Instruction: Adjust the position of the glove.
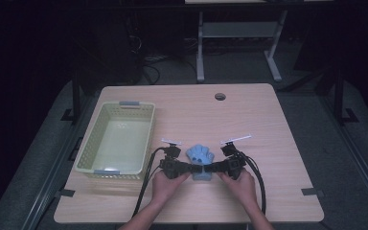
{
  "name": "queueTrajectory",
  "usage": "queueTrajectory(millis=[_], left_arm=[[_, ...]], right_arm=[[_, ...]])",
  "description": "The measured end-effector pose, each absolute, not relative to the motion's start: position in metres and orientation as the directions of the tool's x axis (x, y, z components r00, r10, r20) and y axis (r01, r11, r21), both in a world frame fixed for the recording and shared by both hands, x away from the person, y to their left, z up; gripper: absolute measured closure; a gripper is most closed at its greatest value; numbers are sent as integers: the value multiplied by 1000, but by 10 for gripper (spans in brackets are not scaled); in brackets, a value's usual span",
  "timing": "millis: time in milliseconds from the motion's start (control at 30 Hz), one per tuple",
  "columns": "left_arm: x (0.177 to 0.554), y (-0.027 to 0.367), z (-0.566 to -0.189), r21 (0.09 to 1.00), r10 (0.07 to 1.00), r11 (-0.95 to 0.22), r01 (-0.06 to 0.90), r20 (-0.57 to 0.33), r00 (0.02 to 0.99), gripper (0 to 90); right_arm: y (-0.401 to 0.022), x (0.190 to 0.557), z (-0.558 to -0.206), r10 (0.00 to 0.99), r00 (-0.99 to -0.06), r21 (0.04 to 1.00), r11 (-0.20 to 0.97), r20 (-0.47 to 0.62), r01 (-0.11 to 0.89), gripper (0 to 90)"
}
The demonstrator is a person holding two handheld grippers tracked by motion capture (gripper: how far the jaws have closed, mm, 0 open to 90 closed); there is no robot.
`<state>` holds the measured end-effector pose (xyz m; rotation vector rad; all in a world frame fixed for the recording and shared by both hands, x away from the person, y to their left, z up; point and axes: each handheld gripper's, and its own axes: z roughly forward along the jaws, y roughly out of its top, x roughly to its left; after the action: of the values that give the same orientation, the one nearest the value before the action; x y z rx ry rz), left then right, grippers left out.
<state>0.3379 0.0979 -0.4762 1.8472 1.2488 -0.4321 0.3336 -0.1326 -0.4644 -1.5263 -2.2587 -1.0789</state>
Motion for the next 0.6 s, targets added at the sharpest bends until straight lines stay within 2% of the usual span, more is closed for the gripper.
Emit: queueTrajectory(millis=[200, 600], left_arm=[[338, 95, -477, 475, 596, -146, 868, -658, 461, 665], [343, 99, -480, 460, 553, -117, 880, -706, 442, 765]], right_arm=[[-132, 334, -465, 699, -438, 448, 187, 565, 874, 720], [-136, 337, -466, 668, -435, 446, 169, 604, 879, 787]])
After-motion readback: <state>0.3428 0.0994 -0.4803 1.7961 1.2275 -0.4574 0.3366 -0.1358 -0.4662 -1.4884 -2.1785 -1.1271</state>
